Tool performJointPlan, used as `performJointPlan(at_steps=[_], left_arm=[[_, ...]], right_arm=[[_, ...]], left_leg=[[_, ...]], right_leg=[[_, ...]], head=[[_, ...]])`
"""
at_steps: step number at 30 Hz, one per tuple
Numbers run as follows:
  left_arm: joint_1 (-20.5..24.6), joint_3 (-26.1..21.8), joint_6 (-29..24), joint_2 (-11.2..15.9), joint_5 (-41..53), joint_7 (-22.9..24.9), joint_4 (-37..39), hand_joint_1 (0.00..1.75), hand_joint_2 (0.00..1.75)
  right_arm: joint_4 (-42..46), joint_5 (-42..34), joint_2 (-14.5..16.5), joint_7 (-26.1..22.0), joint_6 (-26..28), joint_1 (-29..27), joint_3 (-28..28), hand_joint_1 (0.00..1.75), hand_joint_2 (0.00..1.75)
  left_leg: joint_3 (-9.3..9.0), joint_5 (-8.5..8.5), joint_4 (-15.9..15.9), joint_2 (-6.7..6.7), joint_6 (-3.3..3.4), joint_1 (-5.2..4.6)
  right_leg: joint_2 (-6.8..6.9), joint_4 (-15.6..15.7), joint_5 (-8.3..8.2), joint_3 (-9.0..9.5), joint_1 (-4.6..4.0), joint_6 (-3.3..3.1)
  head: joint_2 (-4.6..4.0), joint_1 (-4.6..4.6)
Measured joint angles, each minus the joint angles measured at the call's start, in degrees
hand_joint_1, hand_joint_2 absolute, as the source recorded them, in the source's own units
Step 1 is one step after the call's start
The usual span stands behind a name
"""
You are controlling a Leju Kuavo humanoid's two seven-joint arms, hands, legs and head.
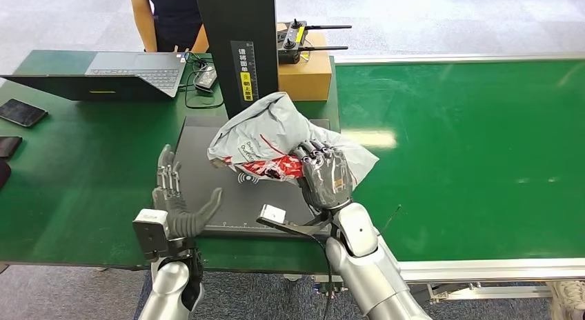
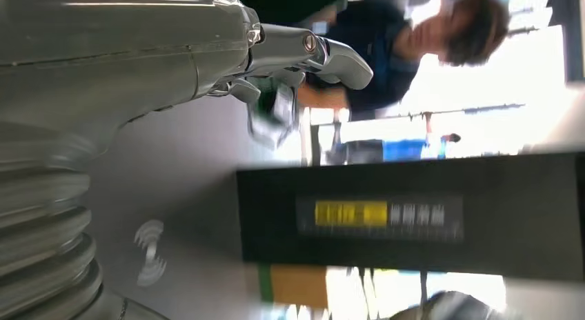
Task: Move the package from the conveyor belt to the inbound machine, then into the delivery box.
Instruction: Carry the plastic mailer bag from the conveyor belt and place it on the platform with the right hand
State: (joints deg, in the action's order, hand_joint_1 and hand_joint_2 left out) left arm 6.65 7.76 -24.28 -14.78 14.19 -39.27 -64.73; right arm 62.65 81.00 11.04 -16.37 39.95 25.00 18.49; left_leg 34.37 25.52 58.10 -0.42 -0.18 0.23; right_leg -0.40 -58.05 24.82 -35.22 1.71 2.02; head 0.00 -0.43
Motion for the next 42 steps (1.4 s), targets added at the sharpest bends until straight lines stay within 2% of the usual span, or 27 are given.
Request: performJointPlan(at_steps=[5,11,15,20,24,28,36,38,42], left_arm=[[-0.8,-1.0,-4.9,0.0,-0.6,-0.8,-2.4,0.0,1.75],[-2.1,-1.3,-7.1,0.1,-1.8,-0.9,-5.8,0.0,1.75],[-3.1,-0.7,-8.6,0.3,-2.9,-1.0,-8.0,0.0,1.75],[-4.0,1.1,-10.8,1.0,-4.3,-1.0,-10.4,0.0,1.75],[-4.4,2.2,-11.4,1.4,-4.6,-1.0,-11.7,0.0,1.75],[-4.7,2.6,-11.5,1.7,-4.5,-1.0,-12.4,0.0,1.75],[-5.1,3.1,-11.0,1.7,-3.2,-1.0,-13.8,0.0,1.75],[-5.2,3.1,-10.8,1.7,-2.9,-1.0,-14.1,0.0,1.75],[-5.2,3.1,-10.2,1.7,-2.4,-1.0,-14.4,0.0,1.75]], right_arm=[[-1.9,0.3,0.7,0.0,0.0,0.3,0.0,1.36,1.75],[-4.3,0.5,1.3,0.2,0.0,0.8,0.0,1.35,1.75],[-6.4,0.1,1.3,0.2,-0.5,1.6,-0.2,1.23,1.75],[-11.1,-1.1,1.3,-0.7,-0.3,3.4,-0.6,1.26,1.75],[-15.2,0.6,1.3,-0.7,-0.2,4.8,-1.7,1.28,1.75],[-18.3,1.6,1.3,-0.7,-0.2,5.9,-2.6,1.21,1.75],[-23.0,1.8,1.7,-4.8,-0.2,7.3,-3.2,1.22,1.75],[-23.8,2.6,1.9,-5.0,-0.2,7.7,-3.2,1.27,1.75],[-24.9,3.7,2.0,-5.3,-0.2,8.1,-3.2,1.25,1.75]], left_leg=[[0.0,0.0,0.0,0.0,0.0,0.0],[0.0,0.0,0.0,0.0,0.0,0.0],[0.0,0.0,0.0,0.0,0.0,0.0],[-0.01,0.0,0.0,0.0,0.0,0.0],[0.0,0.0,0.0,-0.01,0.0,0.0],[0.0,0.0,0.0,-0.01,0.0,0.0],[-0.01,0.0,0.0,0.0,0.0,0.0],[-0.01,0.0,0.0,0.0,0.0,0.0],[-0.01,0.0,0.0,0.0,0.0,0.0]], right_leg=[[0.0,0.0,0.0,0.0,0.0,0.0],[0.0,0.0,0.0,0.0,0.0,0.0],[0.0,0.0,0.0,0.0,0.0,0.0],[0.0,0.0,0.0,0.0,0.0,0.0],[0.01,0.0,0.0,0.0,0.0,0.0],[0.0,0.0,0.0,0.0,0.0,0.0],[0.0,0.0,0.0,0.0,0.0,0.0],[0.0,0.0,0.0,0.0,0.0,0.0],[0.0,0.0,0.0,0.0,0.0,0.0]], head=[[0.0,0.01],[0.0,-0.01],[0.0,0.01],[0.0,0.0],[0.0,0.01],[0.0,0.0],[0.0,-0.01],[0.0,0.0],[0.0,0.01]])
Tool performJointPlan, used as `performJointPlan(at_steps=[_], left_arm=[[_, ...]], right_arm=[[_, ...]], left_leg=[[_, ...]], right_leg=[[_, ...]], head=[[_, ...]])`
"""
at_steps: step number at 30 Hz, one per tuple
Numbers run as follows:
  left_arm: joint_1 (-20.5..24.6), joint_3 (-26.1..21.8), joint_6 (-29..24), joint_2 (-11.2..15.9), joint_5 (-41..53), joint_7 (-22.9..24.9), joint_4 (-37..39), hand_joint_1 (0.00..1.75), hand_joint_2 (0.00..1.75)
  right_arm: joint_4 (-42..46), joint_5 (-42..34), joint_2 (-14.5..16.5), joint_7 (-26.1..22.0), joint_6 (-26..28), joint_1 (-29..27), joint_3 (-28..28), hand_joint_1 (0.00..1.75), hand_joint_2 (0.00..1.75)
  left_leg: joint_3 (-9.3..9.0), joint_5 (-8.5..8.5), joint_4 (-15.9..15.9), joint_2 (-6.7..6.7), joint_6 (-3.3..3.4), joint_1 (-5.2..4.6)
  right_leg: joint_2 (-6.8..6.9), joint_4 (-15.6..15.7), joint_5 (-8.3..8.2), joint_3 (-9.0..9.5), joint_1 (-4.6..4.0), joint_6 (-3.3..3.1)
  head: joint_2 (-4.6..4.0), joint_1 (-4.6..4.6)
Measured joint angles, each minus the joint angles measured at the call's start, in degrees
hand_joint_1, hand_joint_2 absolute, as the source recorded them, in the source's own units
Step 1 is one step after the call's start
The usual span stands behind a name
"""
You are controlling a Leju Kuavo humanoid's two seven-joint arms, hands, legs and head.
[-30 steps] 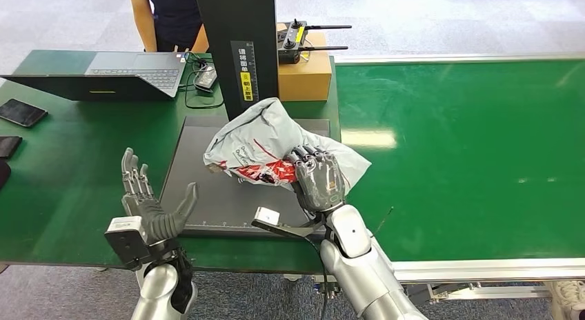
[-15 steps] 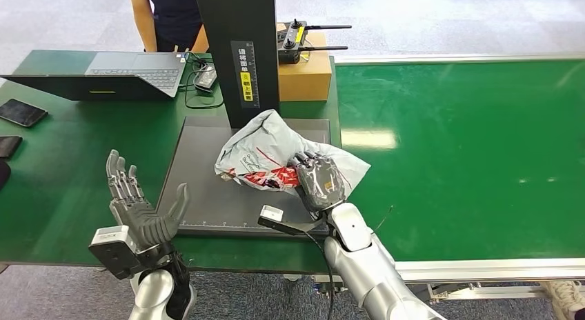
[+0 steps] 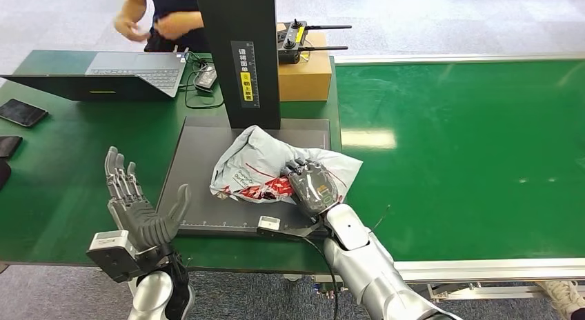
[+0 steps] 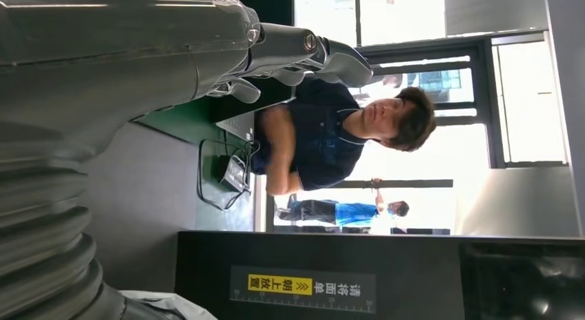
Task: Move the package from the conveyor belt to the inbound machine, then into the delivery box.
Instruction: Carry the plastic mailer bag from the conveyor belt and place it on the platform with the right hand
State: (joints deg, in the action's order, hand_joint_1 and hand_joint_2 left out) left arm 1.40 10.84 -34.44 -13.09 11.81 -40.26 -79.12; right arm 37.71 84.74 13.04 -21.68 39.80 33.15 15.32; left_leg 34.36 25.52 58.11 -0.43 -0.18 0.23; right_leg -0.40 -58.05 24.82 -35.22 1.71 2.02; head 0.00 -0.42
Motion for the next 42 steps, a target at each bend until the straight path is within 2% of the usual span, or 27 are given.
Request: performJointPlan(at_steps=[5,11,14,16,18,20,33,42], left_arm=[[0.2,0.2,0.8,0.0,0.4,0.0,0.0,0.0,1.75],[1.2,0.9,1.8,0.0,0.9,0.0,0.0,0.0,1.75],[2.5,2.0,2.4,0.0,0.8,0.0,0.4,0.0,1.75],[3.6,3.1,2.7,0.1,0.5,0.0,0.9,0.0,1.75],[4.7,4.3,3.0,0.2,-0.1,0.0,1.6,0.0,1.75],[5.7,5.7,3.4,0.4,-0.8,0.0,2.6,0.0,1.75],[10.4,12.5,4.5,2.3,-4.7,0.0,7.9,0.0,1.75],[10.4,12.8,5.4,4.4,-5.8,0.0,8.7,0.0,1.75]], right_arm=[[-1.0,-0.1,0.6,-0.2,0.0,0.6,0.0,1.1,1.75],[-2.1,0.2,1.6,-0.1,0.0,1.3,0.0,1.24,1.75],[-2.3,0.2,1.7,0.3,0.0,1.5,0.0,1.21,1.75],[-2.3,0.0,1.6,0.4,0.0,1.5,0.0,0.96,1.75],[-2.3,-0.2,1.4,0.4,0.0,1.5,-0.2,0.37,1.75],[-2.4,-0.2,1.0,0.4,0.0,1.5,-0.5,0.0,1.75],[-0.8,-1.2,-2.6,0.0,0.3,-1.2,-3.6,0.0,1.75],[1.0,0.1,-1.3,1.1,0.3,-1.6,-4.4,0.0,1.75]], left_leg=[[0.0,0.0,0.0,0.01,0.0,0.0],[0.0,0.0,0.0,0.0,0.0,0.0],[0.0,0.0,0.0,0.0,0.0,0.0],[-0.01,0.0,0.0,0.0,0.0,0.0],[-0.01,0.0,0.0,0.01,0.0,-0.01],[0.0,0.0,0.0,0.0,0.0,-0.01],[-0.01,0.01,0.0,0.02,0.0,-0.01],[0.0,0.0,0.0,0.02,-0.01,0.0]], right_leg=[[0.0,0.0,0.0,0.0,0.0,0.0],[0.0,0.0,0.0,-0.01,0.0,0.0],[0.0,0.0,0.0,-0.02,0.0,0.0],[0.0,0.0,0.0,-0.02,0.01,0.0],[-0.01,0.0,0.0,-0.02,0.01,0.0],[0.0,0.0,0.0,-0.02,0.01,0.0],[-0.02,0.0,0.0,-0.02,0.0,0.0],[-0.02,0.0,-0.01,-0.02,0.0,-0.01]], head=[[0.0,-0.01],[0.0,-0.02],[0.0,-0.01],[0.0,-0.01],[0.0,-0.01],[0.0,-0.01],[0.0,-0.01],[0.0,-0.01]])
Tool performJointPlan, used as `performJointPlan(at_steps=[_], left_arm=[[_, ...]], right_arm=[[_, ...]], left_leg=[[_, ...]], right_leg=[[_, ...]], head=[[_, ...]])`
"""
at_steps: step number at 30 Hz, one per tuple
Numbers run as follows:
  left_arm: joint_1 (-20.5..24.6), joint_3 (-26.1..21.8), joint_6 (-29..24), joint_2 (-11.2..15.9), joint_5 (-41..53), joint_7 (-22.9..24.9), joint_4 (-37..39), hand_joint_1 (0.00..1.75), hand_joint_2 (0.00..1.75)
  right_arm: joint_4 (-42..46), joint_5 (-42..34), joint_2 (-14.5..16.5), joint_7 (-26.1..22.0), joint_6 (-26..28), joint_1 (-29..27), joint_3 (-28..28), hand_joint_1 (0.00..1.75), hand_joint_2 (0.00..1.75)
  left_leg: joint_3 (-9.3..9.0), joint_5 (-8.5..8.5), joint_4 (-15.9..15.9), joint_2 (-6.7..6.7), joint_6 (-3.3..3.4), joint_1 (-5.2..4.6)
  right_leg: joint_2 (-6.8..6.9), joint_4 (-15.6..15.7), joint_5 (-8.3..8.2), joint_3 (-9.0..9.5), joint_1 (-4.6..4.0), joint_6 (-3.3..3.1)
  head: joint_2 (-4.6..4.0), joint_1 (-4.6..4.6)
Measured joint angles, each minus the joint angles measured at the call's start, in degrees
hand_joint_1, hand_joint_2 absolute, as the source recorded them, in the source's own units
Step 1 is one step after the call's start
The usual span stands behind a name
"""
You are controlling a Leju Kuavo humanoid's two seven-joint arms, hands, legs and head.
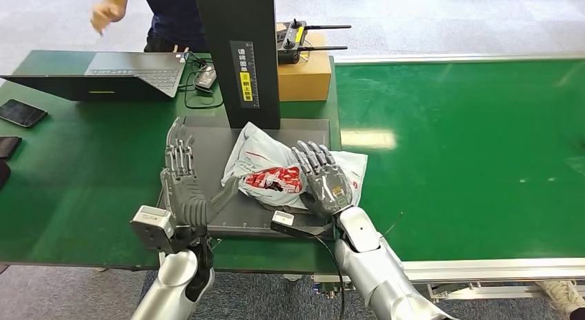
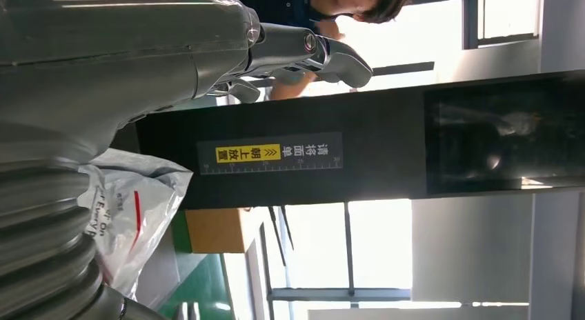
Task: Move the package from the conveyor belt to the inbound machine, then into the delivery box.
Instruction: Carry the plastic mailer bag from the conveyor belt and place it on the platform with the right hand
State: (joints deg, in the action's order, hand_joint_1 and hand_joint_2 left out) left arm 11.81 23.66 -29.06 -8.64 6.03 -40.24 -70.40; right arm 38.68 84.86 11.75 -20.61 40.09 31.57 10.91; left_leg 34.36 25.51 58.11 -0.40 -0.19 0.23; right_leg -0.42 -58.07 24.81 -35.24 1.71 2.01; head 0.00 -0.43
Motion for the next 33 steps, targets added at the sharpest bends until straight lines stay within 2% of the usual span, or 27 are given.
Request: performJointPlan(at_steps=[5,10,13,16,21,26,29,33], left_arm=[[-1.4,-1.2,-0.4,0.6,1.2,0.0,0.0,0.0,1.75],[-3.0,-2.5,-1.0,0.8,2.8,0.0,-0.3,0.0,1.75],[-4.0,-3.1,-1.0,0.7,3.8,0.0,-0.8,0.0,1.75],[-5.1,-3.9,-0.6,0.6,5.1,0.0,-1.4,0.0,1.75],[-6.5,-5.6,1.0,-0.3,8.0,0.0,-2.3,0.0,1.75],[-8.4,-7.8,1.9,-1.4,10.7,0.0,-3.8,0.0,1.75],[-9.9,-8.8,2.5,-1.9,11.8,0.0,-5.1,0.0,1.75],[-10.6,-9.8,3.6,-2.6,12.7,0.0,-6.0,0.0,1.75]], right_arm=[[0.5,-3.8,1.9,-3.7,0.0,0.8,0.0,0.0,1.75],[3.4,-11.5,4.7,-14.2,0.0,0.9,-2.0,0.0,1.75],[5.8,-18.8,5.9,-18.2,0.0,0.4,-3.0,0.0,1.75],[8.8,-30.5,6.2,-19.0,0.0,-0.5,-1.8,0.0,1.75],[14.4,-49.1,4.6,-19.2,-0.6,-2.1,4.5,0.0,1.75],[21.9,-63.2,1.4,-19.2,-5.3,-4.6,10.1,0.0,1.75],[27.8,-67.0,-0.7,-19.3,-6.0,-7.1,11.5,0.0,1.75],[34.1,-67.0,-2.5,-19.4,-6.2,-10.6,11.6,0.0,1.75]], left_leg=[[0.0,0.0,0.0,0.0,0.0,0.0],[0.0,0.0,0.0,0.0,0.0,0.0],[0.0,0.0,0.0,0.0,0.0,0.0],[0.0,0.0,0.0,0.0,0.0,0.0],[0.0,0.0,0.0,0.01,0.0,-0.01],[0.0,0.01,0.0,0.02,0.01,0.0],[0.02,0.03,0.0,0.0,0.0,0.0],[0.02,0.05,0.0,0.01,-0.01,0.0]], right_leg=[[0.0,0.0,0.01,-0.01,0.0,0.0],[0.0,0.0,0.01,-0.01,0.0,0.0],[0.0,0.0,0.01,-0.01,0.0,0.0],[0.0,0.0,0.01,-0.01,0.01,0.0],[-0.01,0.0,0.01,-0.03,0.01,0.0],[-0.02,0.0,0.02,-0.04,0.01,0.0],[-0.01,0.0,0.04,-0.05,0.0,-0.01],[-0.01,0.0,0.05,-0.06,0.0,-0.01]], head=[[0.0,0.0],[0.0,-0.01],[0.0,0.0],[0.0,0.01],[0.0,0.0],[0.0,-0.01],[0.0,0.01],[0.0,0.01]])
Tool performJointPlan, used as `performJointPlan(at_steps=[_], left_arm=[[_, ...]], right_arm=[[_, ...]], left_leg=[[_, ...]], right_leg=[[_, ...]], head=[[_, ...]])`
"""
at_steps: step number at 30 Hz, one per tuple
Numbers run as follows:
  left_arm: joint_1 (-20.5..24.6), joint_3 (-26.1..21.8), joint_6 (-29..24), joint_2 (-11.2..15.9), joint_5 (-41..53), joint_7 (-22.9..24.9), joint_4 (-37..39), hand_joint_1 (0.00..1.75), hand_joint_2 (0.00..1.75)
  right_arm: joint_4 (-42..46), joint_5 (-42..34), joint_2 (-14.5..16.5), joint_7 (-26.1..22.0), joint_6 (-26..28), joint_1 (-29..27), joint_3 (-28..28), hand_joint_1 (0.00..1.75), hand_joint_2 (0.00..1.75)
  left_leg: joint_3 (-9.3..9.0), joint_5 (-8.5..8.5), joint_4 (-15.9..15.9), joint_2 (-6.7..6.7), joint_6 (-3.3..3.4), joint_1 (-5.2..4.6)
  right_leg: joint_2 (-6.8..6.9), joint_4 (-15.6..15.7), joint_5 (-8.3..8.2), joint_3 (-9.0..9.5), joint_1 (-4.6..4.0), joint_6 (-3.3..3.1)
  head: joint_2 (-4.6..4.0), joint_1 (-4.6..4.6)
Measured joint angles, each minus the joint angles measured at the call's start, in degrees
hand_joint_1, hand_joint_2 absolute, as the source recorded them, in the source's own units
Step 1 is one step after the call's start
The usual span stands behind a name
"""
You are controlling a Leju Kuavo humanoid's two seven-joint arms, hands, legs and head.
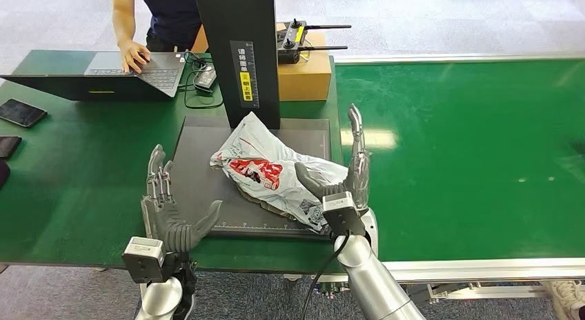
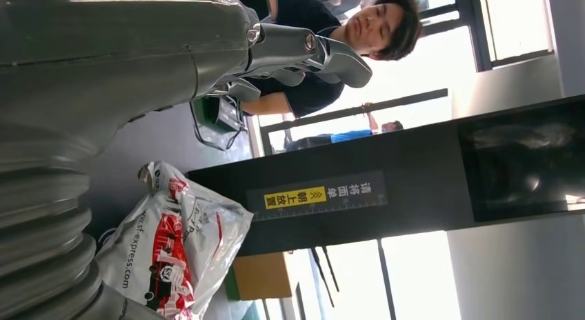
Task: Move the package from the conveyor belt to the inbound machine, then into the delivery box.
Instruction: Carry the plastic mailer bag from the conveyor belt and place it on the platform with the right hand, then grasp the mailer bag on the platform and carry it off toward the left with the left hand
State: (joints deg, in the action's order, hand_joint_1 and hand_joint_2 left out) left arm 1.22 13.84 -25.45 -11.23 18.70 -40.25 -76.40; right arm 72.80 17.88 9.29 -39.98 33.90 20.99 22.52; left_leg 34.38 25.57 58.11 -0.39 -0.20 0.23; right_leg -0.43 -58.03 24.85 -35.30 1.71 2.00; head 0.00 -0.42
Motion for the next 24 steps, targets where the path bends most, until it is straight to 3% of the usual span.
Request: performJointPlan(at_steps=[5,13,24], left_arm=[[-0.6,-1.3,1.8,-1.0,1.0,0.0,-0.6,0.0,1.75],[-0.1,-2.2,3.7,-1.5,1.3,0.0,-0.5,0.0,1.75],[3.4,-2.3,5.0,-1.8,2.1,0.2,2.1,0.0,1.75]], right_arm=[[7.4,3.0,-0.6,0.5,-4.6,-6.3,-2.1,0.0,1.75],[11.9,0.2,-0.5,2.4,-17.8,-13.3,-9.8,0.0,1.75],[14.4,0.4,0.7,3.3,-21.9,-17.2,-15.3,0.0,1.75]], left_leg=[[0.0,0.01,0.0,-0.02,-0.02,0.0],[0.0,0.02,0.0,-0.01,-0.02,0.0],[-0.01,0.01,0.0,0.0,-0.02,0.0]], right_leg=[[0.01,0.0,0.02,0.01,0.0,0.0],[0.01,0.0,0.02,0.02,0.0,0.01],[0.0,0.0,0.01,0.01,0.0,0.0]], head=[[0.0,-0.01],[0.0,0.0],[0.0,-0.01]])
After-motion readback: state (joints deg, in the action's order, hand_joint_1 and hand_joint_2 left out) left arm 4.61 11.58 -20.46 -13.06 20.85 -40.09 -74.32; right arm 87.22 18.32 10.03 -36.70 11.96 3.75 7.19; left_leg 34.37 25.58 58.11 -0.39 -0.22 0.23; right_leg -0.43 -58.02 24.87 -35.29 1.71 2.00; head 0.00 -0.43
